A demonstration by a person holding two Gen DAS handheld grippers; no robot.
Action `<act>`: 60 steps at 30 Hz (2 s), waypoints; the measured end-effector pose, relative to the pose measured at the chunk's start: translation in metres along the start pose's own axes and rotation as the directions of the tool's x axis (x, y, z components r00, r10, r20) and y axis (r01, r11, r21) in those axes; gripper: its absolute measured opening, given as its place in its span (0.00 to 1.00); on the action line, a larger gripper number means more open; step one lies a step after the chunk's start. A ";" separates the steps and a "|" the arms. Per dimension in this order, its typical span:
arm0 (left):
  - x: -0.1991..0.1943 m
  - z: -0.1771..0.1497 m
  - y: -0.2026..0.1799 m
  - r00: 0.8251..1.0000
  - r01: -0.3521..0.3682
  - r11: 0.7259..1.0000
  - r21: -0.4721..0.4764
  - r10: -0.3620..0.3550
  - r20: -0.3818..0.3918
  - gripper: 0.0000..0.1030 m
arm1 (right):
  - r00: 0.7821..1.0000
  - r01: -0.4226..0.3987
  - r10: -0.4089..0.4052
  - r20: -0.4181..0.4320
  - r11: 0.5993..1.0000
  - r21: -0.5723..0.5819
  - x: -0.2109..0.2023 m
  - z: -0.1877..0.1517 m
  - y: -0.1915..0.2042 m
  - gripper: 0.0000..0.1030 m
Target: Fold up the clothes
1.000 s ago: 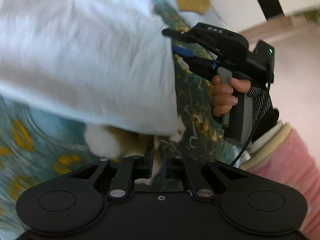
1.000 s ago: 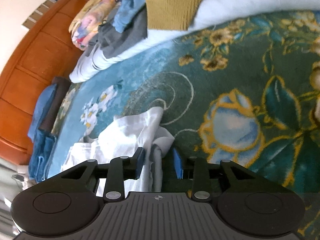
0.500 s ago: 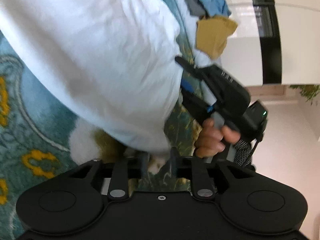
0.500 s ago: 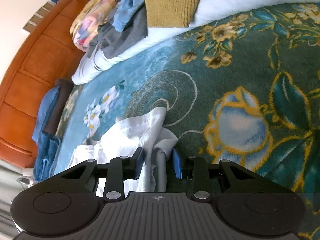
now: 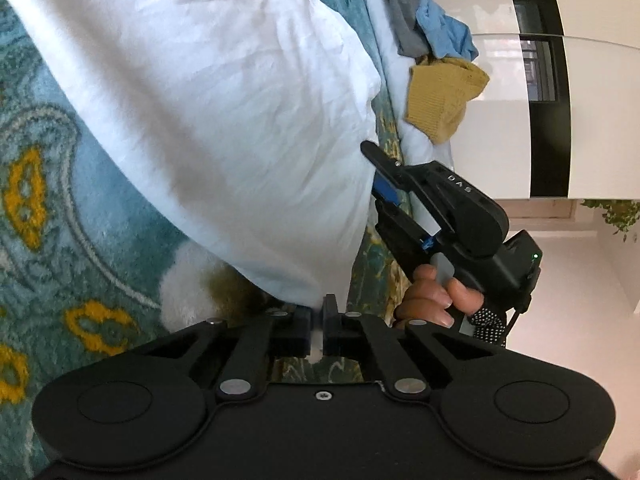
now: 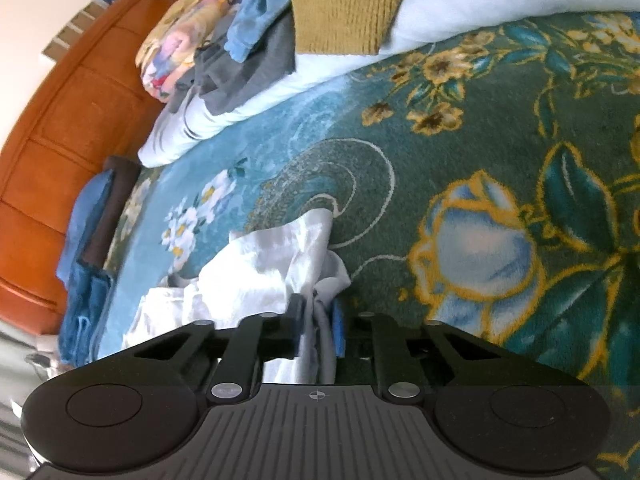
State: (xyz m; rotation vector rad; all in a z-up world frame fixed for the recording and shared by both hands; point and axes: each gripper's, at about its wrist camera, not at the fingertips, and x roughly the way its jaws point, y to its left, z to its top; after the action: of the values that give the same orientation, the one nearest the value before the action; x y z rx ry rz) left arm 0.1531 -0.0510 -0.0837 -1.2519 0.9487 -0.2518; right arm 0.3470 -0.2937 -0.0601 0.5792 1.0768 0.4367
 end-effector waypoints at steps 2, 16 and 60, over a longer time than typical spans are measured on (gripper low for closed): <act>-0.006 0.001 -0.004 1.000 0.015 1.000 0.011 -0.015 0.008 0.00 | 1.000 0.018 -0.018 -0.001 1.000 -0.013 -0.002 0.001 0.007 0.08; -0.066 0.030 -0.002 0.986 0.151 0.985 -0.079 -0.144 0.083 0.00 | 0.998 0.046 -0.038 0.041 0.976 -0.213 -0.031 0.013 0.093 0.07; -0.204 0.123 0.139 0.927 0.270 0.894 -0.358 -0.141 0.347 0.01 | 0.943 0.105 -0.268 -0.196 0.801 -0.589 0.176 -0.081 0.324 0.12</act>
State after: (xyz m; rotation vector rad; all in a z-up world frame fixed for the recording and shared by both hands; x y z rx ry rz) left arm 0.0726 0.2110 -0.1097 -1.7199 0.6022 -0.0178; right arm 0.3290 0.0798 -0.0048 -0.1349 1.1774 0.6447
